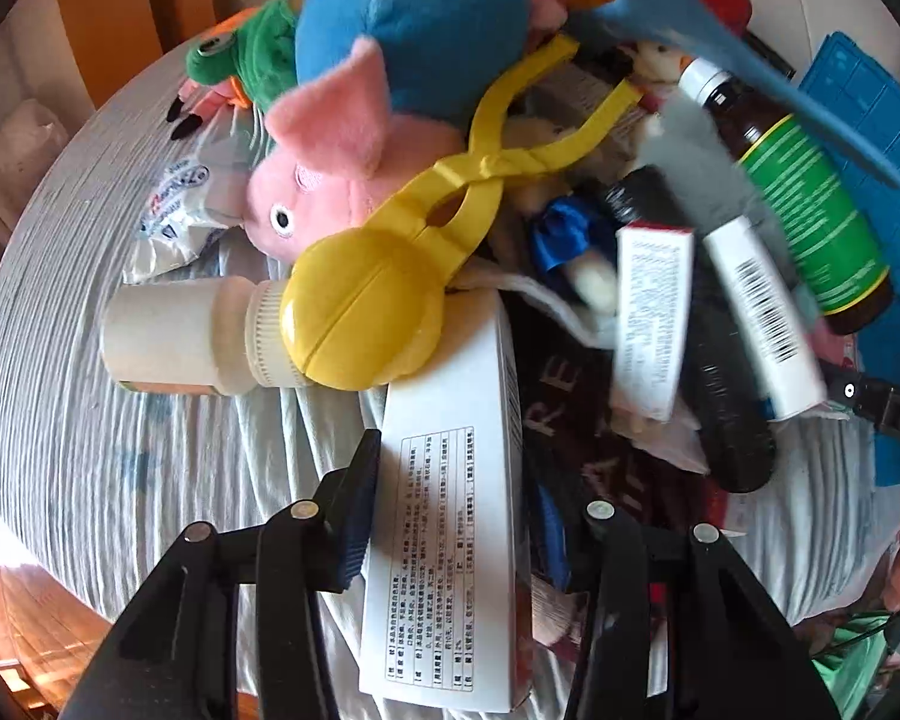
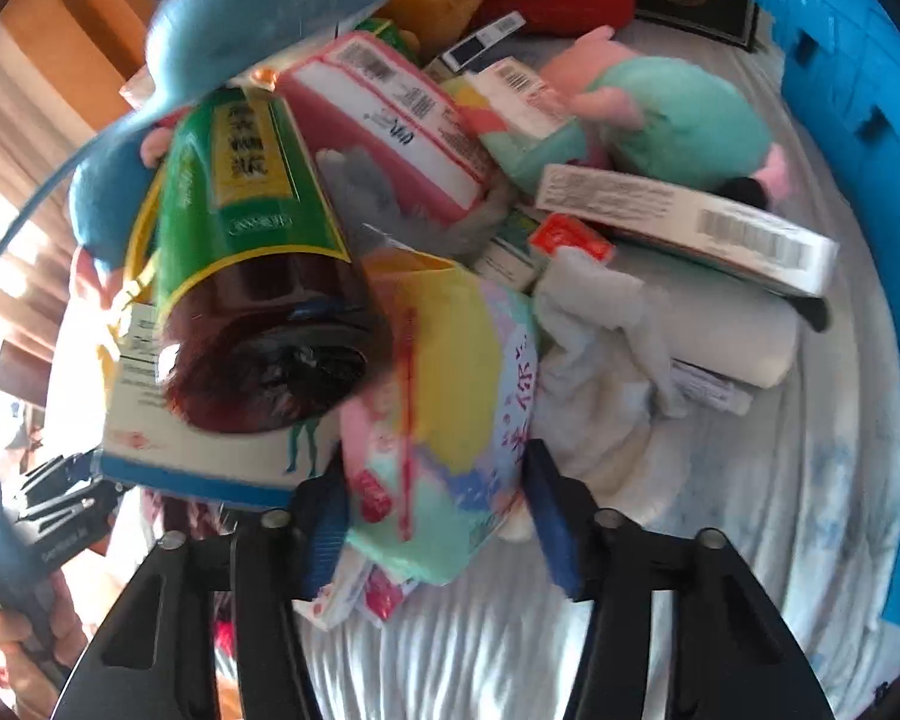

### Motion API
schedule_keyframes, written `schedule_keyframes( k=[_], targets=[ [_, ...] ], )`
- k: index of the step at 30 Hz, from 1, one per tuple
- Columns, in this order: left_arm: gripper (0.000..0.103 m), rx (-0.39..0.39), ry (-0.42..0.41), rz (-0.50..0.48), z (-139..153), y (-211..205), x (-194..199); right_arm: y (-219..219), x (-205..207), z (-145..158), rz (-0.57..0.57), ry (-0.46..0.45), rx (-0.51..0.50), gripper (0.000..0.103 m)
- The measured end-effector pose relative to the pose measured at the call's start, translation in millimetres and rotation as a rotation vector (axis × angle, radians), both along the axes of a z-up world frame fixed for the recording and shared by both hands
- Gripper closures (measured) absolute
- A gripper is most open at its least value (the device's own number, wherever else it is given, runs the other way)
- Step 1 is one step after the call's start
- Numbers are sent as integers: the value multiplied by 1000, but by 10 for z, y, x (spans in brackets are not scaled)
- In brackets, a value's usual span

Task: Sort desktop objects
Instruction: 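Grasp a white medicine box with left tool while right tool grasps a colorful diaper pack, then carry the medicine box and diaper pack over the crate and open both tools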

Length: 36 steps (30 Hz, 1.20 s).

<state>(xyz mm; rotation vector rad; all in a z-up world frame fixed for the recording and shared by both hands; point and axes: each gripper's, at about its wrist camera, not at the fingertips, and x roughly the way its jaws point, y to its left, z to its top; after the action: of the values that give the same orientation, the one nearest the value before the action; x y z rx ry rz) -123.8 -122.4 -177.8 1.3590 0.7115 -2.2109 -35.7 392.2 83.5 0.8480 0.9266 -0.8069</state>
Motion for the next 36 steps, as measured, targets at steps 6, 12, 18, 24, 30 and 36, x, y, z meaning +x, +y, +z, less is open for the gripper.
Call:
schedule_keyframes(
  k=[6,12,18,24,30,36],
  targets=[
    [59,-50,74,28,420,140,172,75,-363,364,-26,-76,-23,55],
    [59,-146,135,43,845,65,-21,89,-641,876,-57,-136,-143,55],
    [59,-257,219,33,1357,197,-193,63,-968,1423,-91,-192,-265,55],
    [59,-317,336,-14,1848,516,-468,73,-1444,1986,-135,-241,-407,55],
    [59,-345,483,-159,2478,1205,-1061,79,-2170,2595,-202,-248,-549,55],
    [59,-318,561,-330,3004,2115,-1861,-25,-3042,2979,-285,-147,-630,55]
  ],
)
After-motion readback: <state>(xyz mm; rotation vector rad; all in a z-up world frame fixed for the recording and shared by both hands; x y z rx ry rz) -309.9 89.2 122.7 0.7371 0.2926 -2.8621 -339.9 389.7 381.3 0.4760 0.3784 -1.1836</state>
